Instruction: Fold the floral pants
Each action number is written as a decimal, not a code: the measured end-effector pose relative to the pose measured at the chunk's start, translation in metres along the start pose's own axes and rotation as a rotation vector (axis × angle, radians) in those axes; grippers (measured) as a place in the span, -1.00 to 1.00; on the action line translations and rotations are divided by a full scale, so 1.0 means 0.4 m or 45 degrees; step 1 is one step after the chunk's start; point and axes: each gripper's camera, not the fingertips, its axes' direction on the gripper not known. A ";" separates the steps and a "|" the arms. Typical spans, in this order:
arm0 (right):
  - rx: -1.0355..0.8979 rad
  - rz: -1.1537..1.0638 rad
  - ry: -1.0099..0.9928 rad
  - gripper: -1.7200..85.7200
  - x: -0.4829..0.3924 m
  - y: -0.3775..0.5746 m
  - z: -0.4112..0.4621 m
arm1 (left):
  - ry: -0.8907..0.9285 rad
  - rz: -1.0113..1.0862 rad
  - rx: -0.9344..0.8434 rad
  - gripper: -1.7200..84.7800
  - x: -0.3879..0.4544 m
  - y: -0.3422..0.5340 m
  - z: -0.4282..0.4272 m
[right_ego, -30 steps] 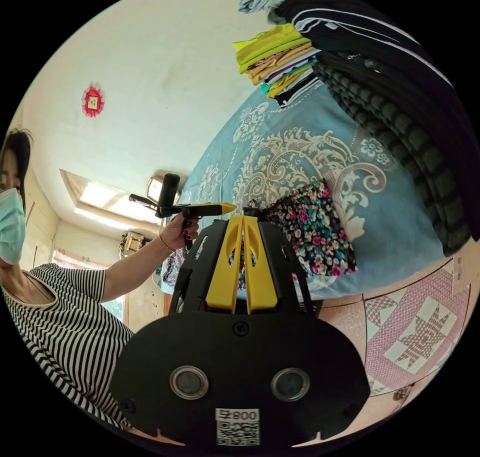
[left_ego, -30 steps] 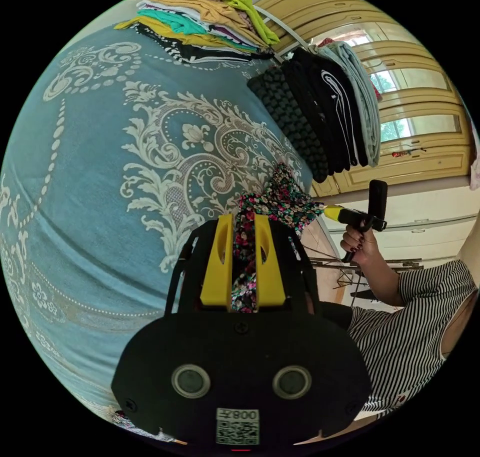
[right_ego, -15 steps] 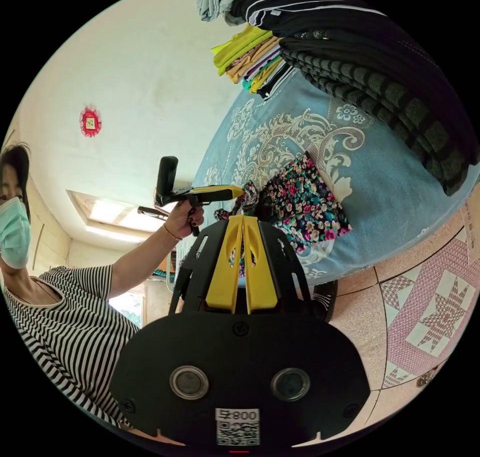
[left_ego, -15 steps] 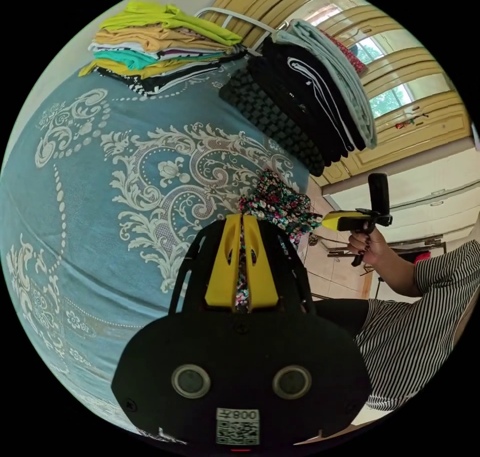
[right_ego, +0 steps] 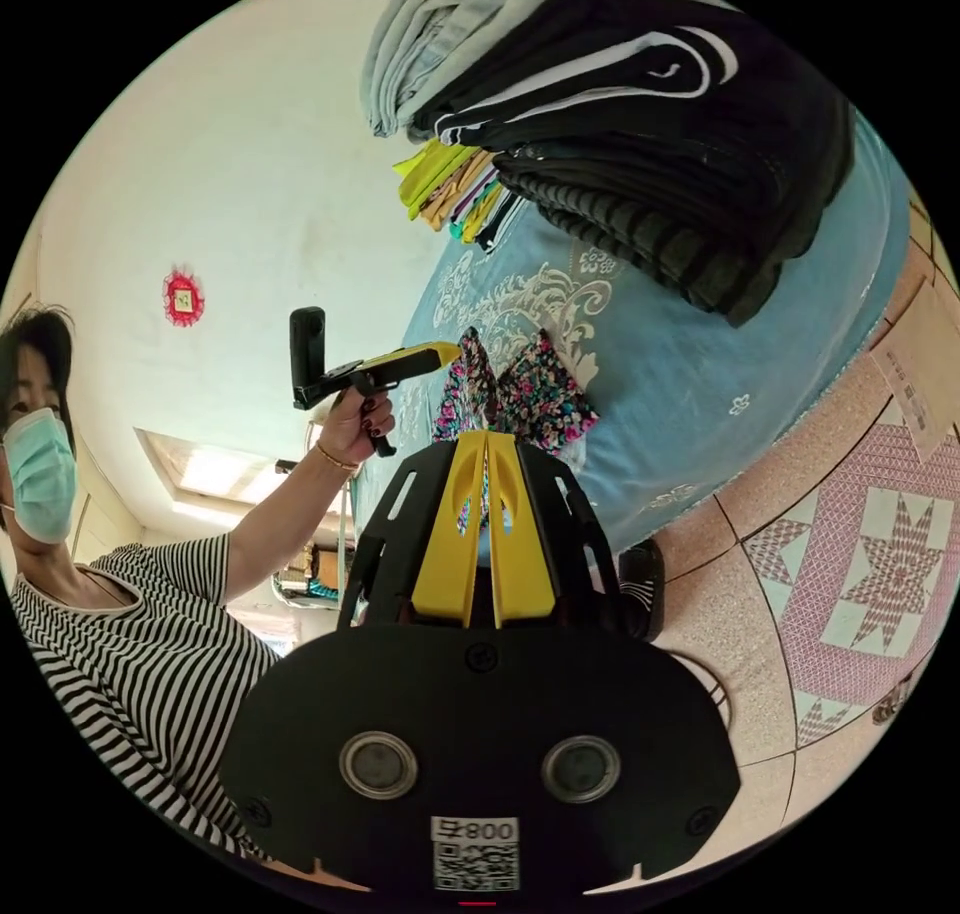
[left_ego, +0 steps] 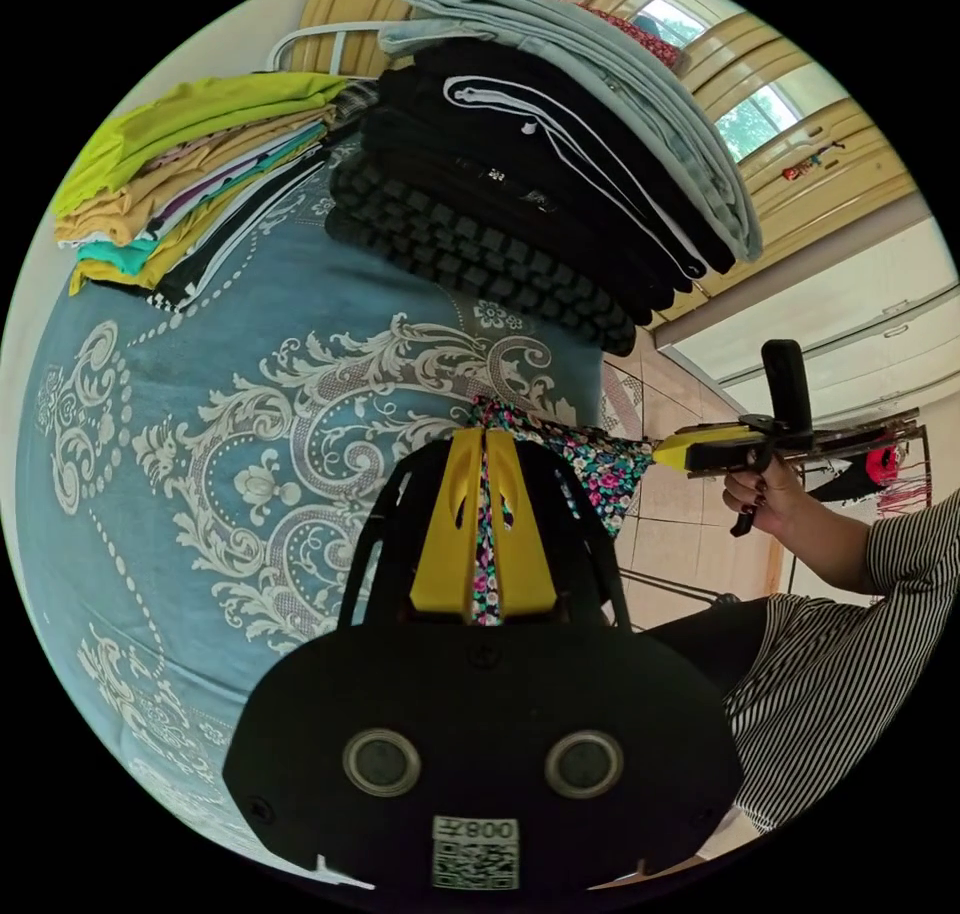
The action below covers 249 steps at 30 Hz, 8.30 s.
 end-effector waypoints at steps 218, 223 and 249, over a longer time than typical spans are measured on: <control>-1.365 -1.759 0.249 -0.92 -0.734 0.709 2.300 | -0.301 -1.121 0.135 -0.92 0.166 3.004 -0.914; -1.392 -1.733 0.176 -0.95 -0.741 0.701 2.298 | -0.277 -1.150 0.211 -0.94 0.195 3.034 -0.948; -1.291 -1.333 -0.021 -0.95 -0.670 0.487 2.269 | -0.238 -0.941 0.409 -0.86 -0.138 2.868 -1.040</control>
